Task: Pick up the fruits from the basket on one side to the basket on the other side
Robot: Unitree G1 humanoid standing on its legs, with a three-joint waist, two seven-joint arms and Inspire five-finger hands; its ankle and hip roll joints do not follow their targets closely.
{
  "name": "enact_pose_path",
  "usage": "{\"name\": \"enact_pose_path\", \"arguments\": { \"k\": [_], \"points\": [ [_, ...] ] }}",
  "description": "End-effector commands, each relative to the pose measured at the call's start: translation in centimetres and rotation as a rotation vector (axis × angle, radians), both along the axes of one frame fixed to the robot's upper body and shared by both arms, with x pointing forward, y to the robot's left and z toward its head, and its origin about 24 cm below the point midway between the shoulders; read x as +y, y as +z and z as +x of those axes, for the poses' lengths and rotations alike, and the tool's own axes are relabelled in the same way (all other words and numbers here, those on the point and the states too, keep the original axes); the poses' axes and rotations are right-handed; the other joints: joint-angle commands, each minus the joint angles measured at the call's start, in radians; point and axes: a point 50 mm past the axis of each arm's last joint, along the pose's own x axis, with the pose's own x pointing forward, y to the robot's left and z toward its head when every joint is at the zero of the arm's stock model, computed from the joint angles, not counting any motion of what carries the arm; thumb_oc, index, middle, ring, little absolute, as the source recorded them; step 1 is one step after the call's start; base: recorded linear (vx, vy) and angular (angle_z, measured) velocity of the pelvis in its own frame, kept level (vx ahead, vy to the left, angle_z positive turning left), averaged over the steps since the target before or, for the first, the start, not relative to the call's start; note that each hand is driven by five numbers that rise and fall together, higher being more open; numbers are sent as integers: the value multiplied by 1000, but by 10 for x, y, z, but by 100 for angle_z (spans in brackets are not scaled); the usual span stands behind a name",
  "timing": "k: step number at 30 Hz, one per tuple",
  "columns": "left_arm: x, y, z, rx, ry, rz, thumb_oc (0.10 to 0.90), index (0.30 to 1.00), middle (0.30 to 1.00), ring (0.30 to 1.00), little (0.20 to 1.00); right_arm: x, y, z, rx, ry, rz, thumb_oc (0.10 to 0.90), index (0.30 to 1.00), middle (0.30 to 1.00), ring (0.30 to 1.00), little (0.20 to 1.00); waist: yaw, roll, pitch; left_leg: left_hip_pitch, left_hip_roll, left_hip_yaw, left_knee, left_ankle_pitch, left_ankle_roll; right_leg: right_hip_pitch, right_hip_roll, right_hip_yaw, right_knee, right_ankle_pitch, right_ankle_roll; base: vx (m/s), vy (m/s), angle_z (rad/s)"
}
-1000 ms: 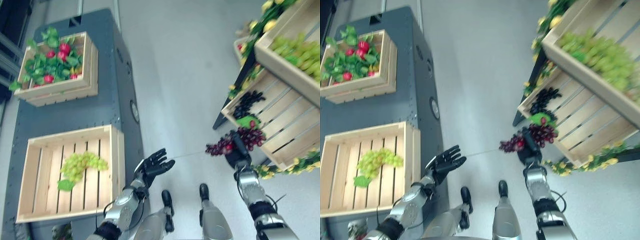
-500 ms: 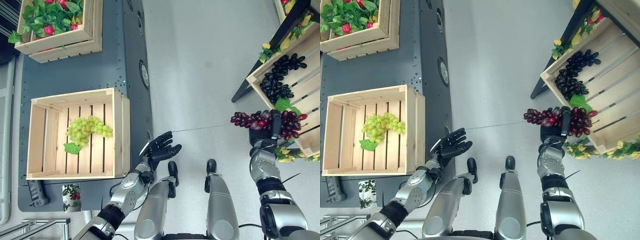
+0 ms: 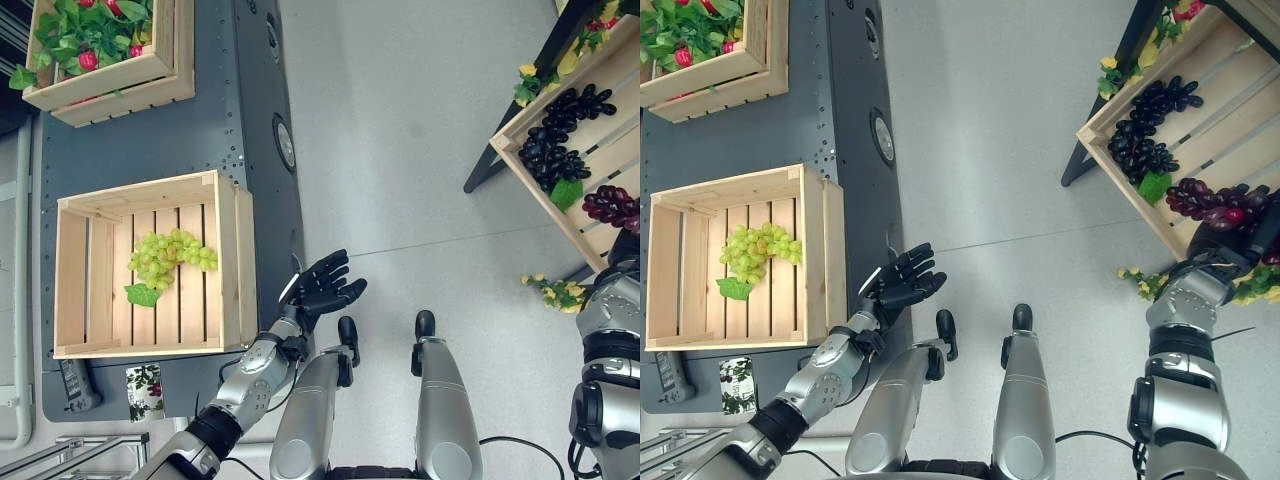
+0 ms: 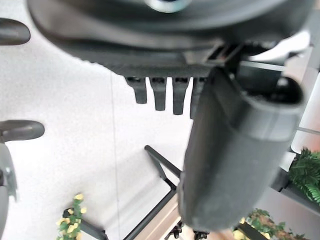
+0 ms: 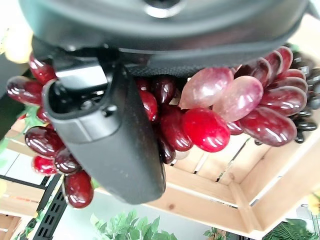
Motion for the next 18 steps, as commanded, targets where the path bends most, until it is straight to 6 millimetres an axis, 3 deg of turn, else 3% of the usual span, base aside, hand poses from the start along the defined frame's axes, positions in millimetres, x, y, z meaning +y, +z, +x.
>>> {"name": "enact_pose_path", "arguments": {
  "k": [1, 7, 8, 10, 11, 12, 14, 16, 17, 18],
  "points": [
    [-1, 21, -10, -149, -20, -67, 800, 900, 900, 900, 900, -22, 67, -11, -114, -12, -346, 400, 300, 300, 300, 300, -24, -21, -56, 5, -22, -11, 145, -31, -38, 95, 35, -86, -15, 41, -84, 52, -51, -4],
    [-1, 9, -22, -105, -56, -81, 800, 900, 900, 900, 900, 6, 36, 3, 10, 202, -444, 400, 300, 300, 300, 300, -18, -35, -79, 106, 32, 37, 47, 14, -61, 175, -6, -134, -116, 86, -53, 144, -61, -15],
    [3, 9, -25, -119, -22, -98, 800, 900, 900, 900, 900, 23, 34, 15, 21, 305, -484, 400, 300, 300, 300, 300, 7, -43, -84, 158, 70, 108, -8, 7, -56, 213, -55, -198, -147, 100, -29, 84, 3, -58],
    [5, 7, -27, -124, 11, -142, 800, 900, 900, 900, 900, 41, 35, 28, 39, 391, -528, 400, 300, 300, 300, 300, 6, -61, -97, 183, 103, 128, 7, 36, -88, 248, -49, -179, -248, 129, -36, 85, -39, -125],
    [6, 6, -27, -125, 19, -155, 800, 900, 900, 900, 900, 47, 32, 30, 46, 414, -544, 400, 300, 300, 300, 300, 9, -67, -99, 169, 118, 106, 58, 79, -116, 267, -43, -169, -273, 135, -47, 117, -60, -164],
    [5, 7, -27, -132, 23, -159, 800, 900, 900, 900, 900, 54, 27, 31, 58, 445, -567, 400, 300, 300, 300, 300, 19, -75, -93, 124, 112, 37, 139, 135, -140, 288, -34, -151, -284, 138, -63, 130, -27, -140],
    [7, 3, -28, -118, 65, -181, 800, 900, 900, 900, 900, 74, 18, 35, 73, 520, -606, 400, 300, 300, 300, 300, 45, -87, -85, 41, 49, -108, 214, 160, -137, 306, -22, -114, -293, 150, -73, 152, 85, -45],
    [13, -2, -30, -111, 115, -200, 800, 900, 900, 900, 900, 92, 14, 40, 75, 592, -633, 400, 300, 300, 300, 300, 68, -89, -86, 35, 13, -182, 142, 165, -124, 316, -4, -75, -308, 154, -67, 146, 259, -83],
    [16, -1, -30, -127, 144, -218, 800, 900, 900, 900, 900, 108, 14, 47, 72, 648, -657, 400, 300, 300, 300, 300, 98, -82, -85, 51, 4, -253, -59, 217, -116, 328, 24, -34, -337, 161, -55, 100, 280, -98],
    [16, 0, -29, -132, 145, -222, 800, 900, 900, 900, 900, 110, 14, 49, 70, 656, -659, 400, 300, 300, 300, 300, 107, -81, -84, 59, 5, -263, -107, 230, -116, 334, 30, -26, -346, 162, -53, 71, 366, -133]
  ]
}}
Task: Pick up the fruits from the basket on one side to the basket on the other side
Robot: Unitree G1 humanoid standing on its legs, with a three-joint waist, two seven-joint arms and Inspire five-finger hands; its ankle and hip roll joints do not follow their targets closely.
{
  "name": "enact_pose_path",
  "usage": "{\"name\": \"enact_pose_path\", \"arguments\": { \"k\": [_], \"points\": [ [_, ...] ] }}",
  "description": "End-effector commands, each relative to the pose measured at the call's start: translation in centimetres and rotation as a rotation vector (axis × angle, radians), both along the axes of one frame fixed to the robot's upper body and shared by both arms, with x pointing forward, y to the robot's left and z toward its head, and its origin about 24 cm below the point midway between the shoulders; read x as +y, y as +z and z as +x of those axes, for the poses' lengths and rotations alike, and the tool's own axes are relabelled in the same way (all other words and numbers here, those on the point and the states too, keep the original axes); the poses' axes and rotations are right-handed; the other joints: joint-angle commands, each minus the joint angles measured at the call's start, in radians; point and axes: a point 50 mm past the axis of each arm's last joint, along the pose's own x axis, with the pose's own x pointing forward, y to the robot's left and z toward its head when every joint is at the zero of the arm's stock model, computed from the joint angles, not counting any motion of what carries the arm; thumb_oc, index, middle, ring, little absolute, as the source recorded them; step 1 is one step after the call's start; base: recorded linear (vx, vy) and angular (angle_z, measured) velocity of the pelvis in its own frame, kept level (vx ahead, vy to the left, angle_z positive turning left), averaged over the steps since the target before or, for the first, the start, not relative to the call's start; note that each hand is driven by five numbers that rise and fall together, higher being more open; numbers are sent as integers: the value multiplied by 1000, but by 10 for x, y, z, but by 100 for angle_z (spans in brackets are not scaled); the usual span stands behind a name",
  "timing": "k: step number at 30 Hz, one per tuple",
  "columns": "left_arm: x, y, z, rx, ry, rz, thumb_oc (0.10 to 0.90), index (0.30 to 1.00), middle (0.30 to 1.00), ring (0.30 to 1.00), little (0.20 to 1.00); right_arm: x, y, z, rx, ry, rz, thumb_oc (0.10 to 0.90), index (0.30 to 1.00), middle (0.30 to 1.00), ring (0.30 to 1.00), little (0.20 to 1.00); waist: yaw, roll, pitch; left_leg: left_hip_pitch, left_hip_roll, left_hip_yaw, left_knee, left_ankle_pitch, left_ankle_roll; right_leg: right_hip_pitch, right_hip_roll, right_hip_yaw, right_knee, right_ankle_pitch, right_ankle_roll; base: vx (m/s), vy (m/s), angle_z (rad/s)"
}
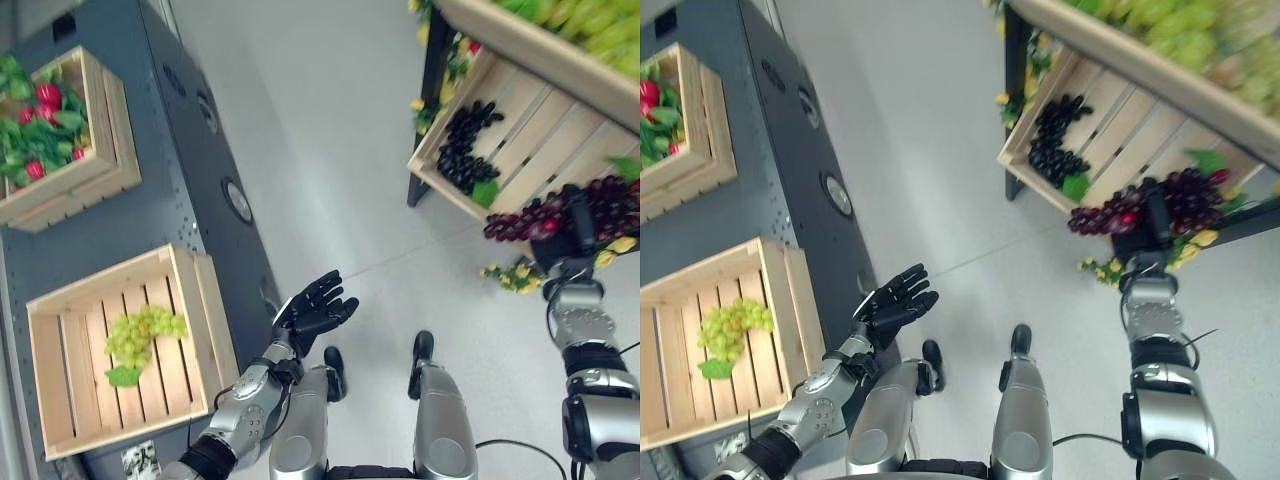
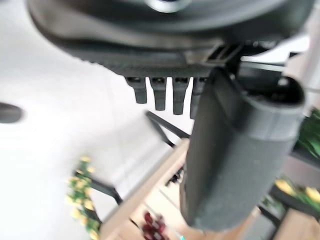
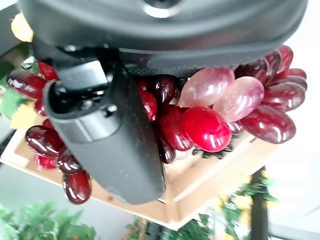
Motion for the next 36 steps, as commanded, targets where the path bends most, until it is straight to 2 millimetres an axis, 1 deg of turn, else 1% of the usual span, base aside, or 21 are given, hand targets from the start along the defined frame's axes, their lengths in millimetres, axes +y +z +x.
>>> {"name": "enact_pose_path", "arguments": {
  "k": [1, 2, 3, 5, 6, 7, 8, 9, 10, 11, 12, 14, 16, 17, 18, 19, 20, 23, 26, 31, 36],
  "points": [
    [10, 31, 5, -199, 84, -98, 800, 900, 900, 900, 900, 33, 61, 24, -272, 187, -170, 400, 300, 300, 300, 300, 78, -34, -88, -11, -3, -51, -429, 218, 1, 103, 39, -13, -141, 106, -47, 26, 226, -129],
    [8, 35, 7, -214, 68, -84, 800, 900, 900, 900, 900, 38, 60, 25, -292, 195, -176, 400, 300, 300, 300, 300, 81, -43, -86, 26, -26, -45, -423, 189, 11, 104, 29, -7, -139, 106, -39, -8, 229, -159],
    [2, 36, 12, -222, 39, -60, 800, 900, 900, 900, 900, 38, 58, 24, -302, 191, -169, 400, 300, 300, 300, 300, 73, -47, -85, -3, -43, -31, -357, 180, 11, 87, 23, -3, -136, 117, -37, 11, 109, -125],
    [-1, 39, 19, -223, 28, -50, 800, 900, 900, 900, 900, 47, 56, 25, -311, 188, -149, 400, 300, 300, 300, 300, 70, -50, -98, 4, -36, 18, -359, 141, 20, 73, 1, -47, -116, 111, -26, 108, 134, -96],
    [-1, 41, 22, -228, 33, -40, 800, 900, 900, 900, 900, 53, 57, 27, -325, 200, -125, 400, 300, 300, 300, 300, 81, -46, -101, 17, -30, 37, -356, 129, 30, 49, -12, -89, -64, 97, -12, 122, 192, -52],
    [1, 44, 24, -236, 54, -45, 800, 900, 900, 900, 900, 59, 62, 30, -338, 220, -127, 400, 300, 300, 300, 300, 95, -40, -91, 17, -21, 58, -334, 113, 39, 9, -34, -130, 19, 75, 4, -1, 202, -35],
    [2, 50, 27, -252, 78, -52, 800, 900, 900, 900, 900, 65, 72, 35, -363, 246, -131, 400, 300, 300, 300, 300, 104, -31, -78, 8, -8, 81, -321, 113, 47, -35, -53, -160, 63, 84, 15, -54, 110, -71],
    [2, 57, 32, -272, 84, -43, 800, 900, 900, 900, 900, 69, 83, 39, -390, 252, -113, 400, 300, 300, 300, 300, 111, -44, -70, -20, -5, 107, -284, 83, 43, -37, -72, -157, 31, 89, 20, -32, 20, -81],
    [4, 59, 31, -267, 96, -39, 800, 900, 900, 900, 900, 74, 84, 40, -389, 256, -108, 400, 300, 300, 300, 300, 107, -49, -70, -34, -9, 102, -255, 75, 43, -32, -64, -144, 12, 92, 10, 35, -51, -87],
    [5, 59, 29, -258, 113, -51, 800, 900, 900, 900, 900, 79, 83, 39, -393, 257, -108, 400, 300, 300, 300, 300, 107, -47, -67, -48, -13, 94, -241, 77, 45, -40, -61, -138, 5, 101, 7, 39, -34, -50],
    [6, 60, 28, -257, 119, -61, 800, 900, 900, 900, 900, 81, 84, 39, -409, 256, -102, 400, 300, 300, 300, 300, 110, -44, -61, -53, -16, 95, -232, 66, 47, -44, -65, -140, 9, 94, 10, -18, -33, -35],
    [12, 60, 31, -255, 121, -77, 800, 900, 900, 900, 900, 75, 99, 43, -452, 248, -78, 400, 300, 300, 300, 300, 112, -33, -40, -73, -22, 90, -222, 55, 50, -56, -60, -147, 4, 88, 2, -41, -41, 2],
    [10, 56, 31, -252, 105, -86, 800, 900, 900, 900, 900, 71, 107, 47, -456, 236, -83, 400, 300, 300, 300, 300, 115, -25, -31, -87, -33, 75, -219, 52, 51, -67, -53, -143, 9, 82, -5, -6, -25, 14],
    [6, 55, 30, -256, 87, -84, 800, 900, 900, 900, 900, 67, 118, 49, -455, 215, -98, 400, 300, 300, 300, 300, 122, -19, -20, -99, -41, 69, -213, 51, 56, -82, -54, -157, 23, 78, -11, 0, -13, 13],
    [5, 54, 29, -257, 79, -84, 800, 900, 900, 900, 900, 65, 123, 50, -460, 205, -99, 400, 300, 300, 300, 300, 124, -16, -15, -105, -43, 67, -209, 49, 57, -89, -54, -161, 31, 76, -14, 8, -13, 15],
    [3, 53, 28, -254, 71, -85, 800, 900, 900, 900, 900, 60, 130, 51, -464, 194, -106, 400, 300, 300, 300, 300, 128, -11, -12, -117, -47, 62, -202, 46, 59, -103, -54, -169, 40, 73, -17, 12, -8, 12],
    [3, 52, 28, -251, 69, -86, 800, 900, 900, 900, 900, 59, 132, 51, -468, 191, -112, 400, 300, 300, 300, 300, 129, -9, -12, -121, -49, 61, -200, 46, 60, -108, -54, -171, 43, 73, -18, 23, -8, 17],
    [1, 51, 24, -249, 47, -82, 800, 900, 900, 900, 900, 51, 155, 50, -532, 156, -114, 400, 300, 300, 300, 300, 140, 2, -12, -152, -60, 53, -204, 50, 64, -149, -57, -186, 56, 75, -22, 18, -20, 13],
    [3, 51, 23, -240, 45, -79, 800, 900, 900, 900, 900, 40, 173, 49, -568, 80, -105, 400, 300, 300, 300, 300, 147, 8, -12, -171, -69, 46, -194, 46, 66, -172, -57, -193, 73, 71, -25, 26, -43, 8],
    [5, 55, 20, -235, 40, -81, 800, 900, 900, 900, 900, 12, 208, 41, -619, -135, -47, 400, 300, 300, 300, 300, 159, 20, -12, -203, -75, 39, -170, 36, 70, -209, -60, -203, 116, 55, -32, 35, -37, 13],
    [5, 58, 18, -241, 38, -86, 800, 900, 900, 900, 900, -4, 232, 32, -622, -291, 4, 400, 300, 300, 300, 300, 166, 32, -12, -219, -80, 35, -180, 44, 74, -236, -62, -205, 140, 47, -35, 18, -13, 7]
  ]
}}
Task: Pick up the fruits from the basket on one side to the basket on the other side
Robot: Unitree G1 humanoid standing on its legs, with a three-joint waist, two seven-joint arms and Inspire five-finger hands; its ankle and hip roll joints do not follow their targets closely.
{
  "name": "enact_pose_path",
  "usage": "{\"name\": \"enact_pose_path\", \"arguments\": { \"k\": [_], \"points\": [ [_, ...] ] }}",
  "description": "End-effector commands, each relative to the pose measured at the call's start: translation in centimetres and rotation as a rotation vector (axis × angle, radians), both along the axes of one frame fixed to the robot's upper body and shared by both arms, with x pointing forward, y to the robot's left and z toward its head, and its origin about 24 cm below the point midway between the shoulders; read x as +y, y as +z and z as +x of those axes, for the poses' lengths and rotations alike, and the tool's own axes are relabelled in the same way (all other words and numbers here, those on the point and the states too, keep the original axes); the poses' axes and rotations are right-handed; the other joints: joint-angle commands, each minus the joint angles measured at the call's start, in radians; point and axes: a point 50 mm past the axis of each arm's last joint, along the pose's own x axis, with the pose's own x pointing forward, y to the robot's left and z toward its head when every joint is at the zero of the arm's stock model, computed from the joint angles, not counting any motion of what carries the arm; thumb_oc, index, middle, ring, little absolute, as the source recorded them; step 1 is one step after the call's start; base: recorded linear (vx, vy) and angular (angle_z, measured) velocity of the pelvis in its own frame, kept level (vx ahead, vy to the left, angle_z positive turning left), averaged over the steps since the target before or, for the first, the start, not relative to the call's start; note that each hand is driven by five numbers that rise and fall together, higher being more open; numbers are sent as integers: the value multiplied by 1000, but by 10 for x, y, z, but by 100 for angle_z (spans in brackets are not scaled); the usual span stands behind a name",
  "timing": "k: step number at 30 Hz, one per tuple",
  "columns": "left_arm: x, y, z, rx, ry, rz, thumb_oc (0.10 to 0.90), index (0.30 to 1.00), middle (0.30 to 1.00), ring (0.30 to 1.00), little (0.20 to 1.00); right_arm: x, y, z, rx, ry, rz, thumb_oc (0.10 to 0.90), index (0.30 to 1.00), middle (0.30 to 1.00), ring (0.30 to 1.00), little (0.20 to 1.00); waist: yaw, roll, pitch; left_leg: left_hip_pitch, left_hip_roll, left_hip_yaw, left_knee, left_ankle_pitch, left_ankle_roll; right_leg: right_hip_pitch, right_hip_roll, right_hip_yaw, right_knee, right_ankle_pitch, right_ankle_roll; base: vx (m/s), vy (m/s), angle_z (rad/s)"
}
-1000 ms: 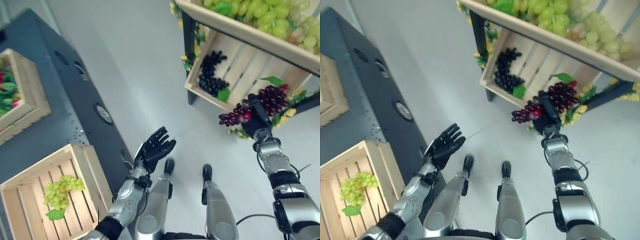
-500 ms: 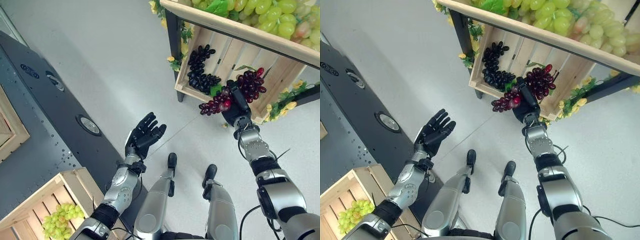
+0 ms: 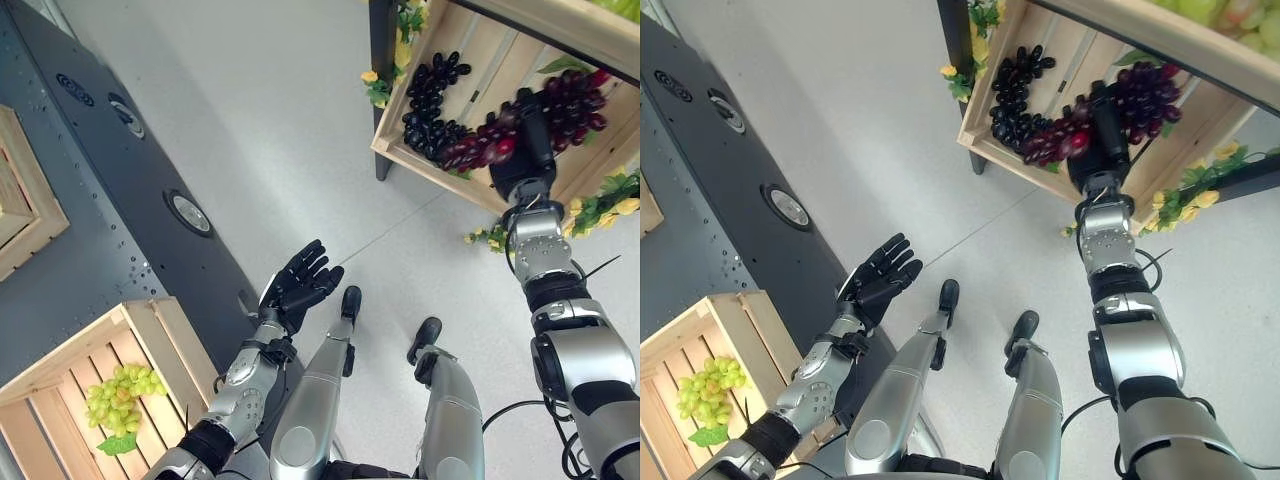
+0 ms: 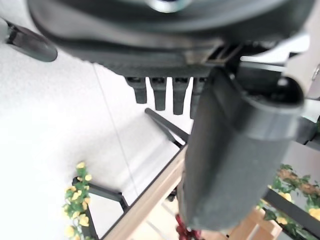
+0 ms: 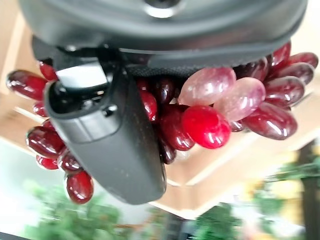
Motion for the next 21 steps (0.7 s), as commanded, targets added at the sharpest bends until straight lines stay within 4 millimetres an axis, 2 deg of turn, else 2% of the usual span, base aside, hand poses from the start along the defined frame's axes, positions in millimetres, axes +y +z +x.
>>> {"name": "enact_pose_path", "arguments": {
  "k": [1, 6, 7, 8, 11, 19, 21],
  "points": [
    [-9, 36, 0, -174, -21, -78, 800, 900, 900, 900, 900, -46, 110, -29, -302, -251, -3, 400, 300, 300, 300, 300, 10, 39, -13, -37, -23, -23, 143, -104, -5, 31, 36, 15, -76, 129, -35, 0, 0, 0],
    [-10, 38, 0, -178, -11, -91, 800, 900, 900, 900, 900, -56, 114, -34, -259, -332, 53, 400, 300, 300, 300, 300, 6, 43, -13, -37, -21, -19, 133, -104, -7, 21, 41, 13, -72, 124, -39, 0, 0, 0],
    [-10, 38, -1, -178, -11, -93, 800, 900, 900, 900, 900, -57, 112, -33, -212, -347, 45, 742, 813, 813, 813, 813, 5, 44, -13, -38, -21, -19, 133, -104, -8, 21, 43, 13, -72, 122, -42, 0, 0, 0],
    [-11, 38, -1, -179, -11, -94, 800, 900, 900, 900, 900, -58, 111, -33, -198, -349, 35, 800, 900, 900, 900, 900, 4, 44, -13, -38, -21, -19, 131, -104, -7, 20, 44, 13, -72, 121, -43, 0, 0, 0],
    [-10, 39, -1, -187, -9, -97, 800, 900, 900, 900, 900, -59, 102, -27, 30, -367, -131, 800, 900, 900, 900, 900, 4, 43, -13, -38, -19, -16, 127, -102, -9, 16, 43, 9, -72, 122, -45, -10, 10, 0],
    [-10, 41, -1, -198, 2, -91, 800, 900, 900, 900, 900, -83, 88, -31, 238, -463, -314, 800, 900, 900, 900, 900, 4, 33, -13, -20, -6, -8, 102, -94, -10, 36, 47, -2, -95, 125, -44, -4, 4, 0],
    [-11, 42, -1, -200, 5, -93, 800, 900, 900, 900, 900, -88, 88, -33, 357, -546, -462, 800, 900, 900, 900, 900, 4, 30, -13, -18, -5, -7, 96, -91, -11, 38, 48, -4, -101, 128, -45, 0, 0, 0]
  ]
}}
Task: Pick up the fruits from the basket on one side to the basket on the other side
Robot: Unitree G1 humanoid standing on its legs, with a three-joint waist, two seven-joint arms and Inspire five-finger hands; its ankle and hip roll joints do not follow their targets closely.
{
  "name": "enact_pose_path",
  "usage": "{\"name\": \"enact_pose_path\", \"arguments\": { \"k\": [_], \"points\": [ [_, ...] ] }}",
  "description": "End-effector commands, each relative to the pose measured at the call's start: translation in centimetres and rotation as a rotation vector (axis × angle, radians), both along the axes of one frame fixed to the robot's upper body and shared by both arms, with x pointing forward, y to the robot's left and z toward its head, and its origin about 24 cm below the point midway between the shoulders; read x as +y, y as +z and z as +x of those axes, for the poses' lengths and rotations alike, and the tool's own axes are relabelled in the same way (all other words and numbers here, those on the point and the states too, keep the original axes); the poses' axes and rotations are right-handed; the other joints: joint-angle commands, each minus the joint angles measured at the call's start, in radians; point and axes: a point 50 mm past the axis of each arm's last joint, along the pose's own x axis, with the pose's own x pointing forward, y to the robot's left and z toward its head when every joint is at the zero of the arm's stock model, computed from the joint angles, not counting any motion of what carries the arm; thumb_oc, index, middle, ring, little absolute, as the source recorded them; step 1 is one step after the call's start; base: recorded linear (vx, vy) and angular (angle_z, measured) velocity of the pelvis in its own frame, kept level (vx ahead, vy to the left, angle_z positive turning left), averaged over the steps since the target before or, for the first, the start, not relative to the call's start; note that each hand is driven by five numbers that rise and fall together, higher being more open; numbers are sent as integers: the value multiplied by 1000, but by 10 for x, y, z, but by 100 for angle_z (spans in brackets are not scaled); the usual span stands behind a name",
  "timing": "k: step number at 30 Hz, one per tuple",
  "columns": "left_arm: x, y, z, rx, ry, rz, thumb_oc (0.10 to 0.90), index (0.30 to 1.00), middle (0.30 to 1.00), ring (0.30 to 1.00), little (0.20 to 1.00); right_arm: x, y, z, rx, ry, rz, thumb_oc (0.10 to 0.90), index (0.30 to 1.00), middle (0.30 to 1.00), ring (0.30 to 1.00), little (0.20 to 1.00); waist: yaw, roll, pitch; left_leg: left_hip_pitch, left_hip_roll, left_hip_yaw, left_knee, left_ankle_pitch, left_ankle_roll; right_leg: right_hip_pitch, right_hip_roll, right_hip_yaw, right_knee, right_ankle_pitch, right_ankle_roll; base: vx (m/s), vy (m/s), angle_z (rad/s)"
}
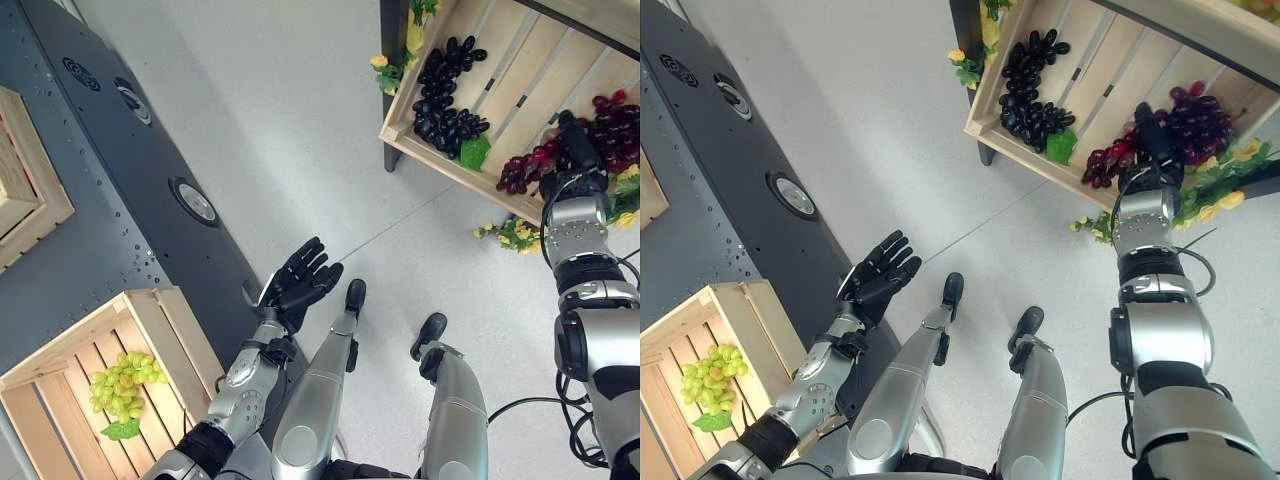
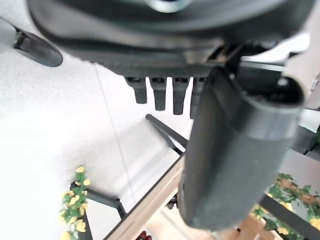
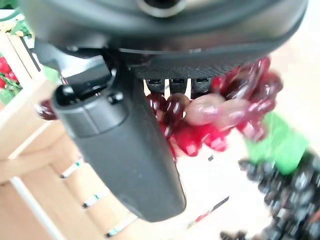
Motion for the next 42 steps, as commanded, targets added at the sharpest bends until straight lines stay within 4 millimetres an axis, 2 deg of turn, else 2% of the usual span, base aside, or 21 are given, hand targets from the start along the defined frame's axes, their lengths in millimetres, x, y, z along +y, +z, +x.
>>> {"name": "enact_pose_path", "arguments": {
  "k": [1, 5, 13, 19, 23, 28, 32, 36, 39, 40, 42],
  "points": [
    [-5, 38, 1, -199, 0, -71, 800, 900, 900, 900, 900, -39, 107, -23, -86, -185, -383, 800, 900, 900, 900, 900, -11, 27, -13, 5, -5, -2, 92, -98, -8, 68, 49, -3, -115, 136, -38, 0, 0, 0],
    [-6, 40, 0, -206, -4, -76, 800, 900, 900, 900, 900, -49, 111, -28, 36, -237, -536, 800, 900, 900, 900, 900, -11, 24, -13, 11, -1, 1, 79, -93, -8, 73, 52, -7, -124, 137, -38, 0, 0, 0],
    [-7, 42, -3, -216, 4, -81, 800, 900, 900, 900, 900, -50, 127, -35, 245, -395, -842, 800, 900, 900, 900, 900, -13, 21, -13, 21, 7, 10, 60, -87, -7, 79, 52, -8, -138, 143, -35, 0, 0, 0],
    [-5, 41, -5, -222, 10, -83, 800, 900, 900, 900, 900, -35, 146, -31, 254, -427, -1048, 800, 900, 900, 900, 900, -11, 23, -13, 40, 9, 18, 46, -83, -9, 98, 50, -14, -154, 144, -35, -5, 4, 0],
    [-3, 41, -5, -226, 19, -83, 800, 900, 900, 900, 900, -28, 145, -28, 263, -395, -1139, 800, 900, 900, 900, 900, -15, 21, -13, 59, 12, 20, 47, -87, -9, 117, 48, -15, -158, 141, -37, -29, 23, 0],
    [-3, 36, -4, -216, 25, -76, 800, 900, 900, 900, 900, -20, 132, -21, 232, -312, -1174, 800, 900, 900, 900, 900, -20, 16, -13, 104, 17, 24, 44, -93, -12, 167, 45, -19, -173, 136, -40, -21, 19, -1],
    [-4, 28, -1, -194, 41, -51, 800, 900, 900, 900, 900, -3, 110, -13, 61, -127, -1087, 800, 900, 900, 900, 900, -27, 5, -13, 167, 24, 25, 42, -100, -15, 240, 40, -22, -188, 127, -44, -4, 26, 0],
    [1, 5, 1, -107, 72, 31, 800, 900, 900, 900, 900, 22, 40, -14, -53, 56, -989, 800, 900, 900, 900, 900, -48, -27, -60, 243, 44, 33, 24, -106, -19, 325, 37, -17, -227, 132, -41, 77, -10, 5],
    [6, -6, -4, -75, 87, 87, 800, 900, 900, 900, 900, 40, -6, -22, -60, 171, -967, 800, 900, 900, 900, 900, -64, -43, -86, 285, 55, 40, 4, -104, -22, 374, 36, -12, -261, 142, -36, 62, -7, -1],
    [7, -8, -4, -69, 88, 95, 800, 900, 900, 900, 900, 43, -12, -23, -55, 187, -963, 800, 900, 900, 900, 900, -65, -45, -91, 290, 57, 41, 2, -104, -23, 382, 36, -12, -267, 143, -35, 54, -12, -7],
    [11, -17, -6, -35, 99, 126, 800, 900, 900, 900, 900, 51, -42, -27, -24, 274, -906, 800, 900, 900, 900, 900, -69, -54, -111, 322, 65, 46, -15, -104, -25, 420, 36, -8, -294, 150, -29, 57, -29, -3]
  ]
}}
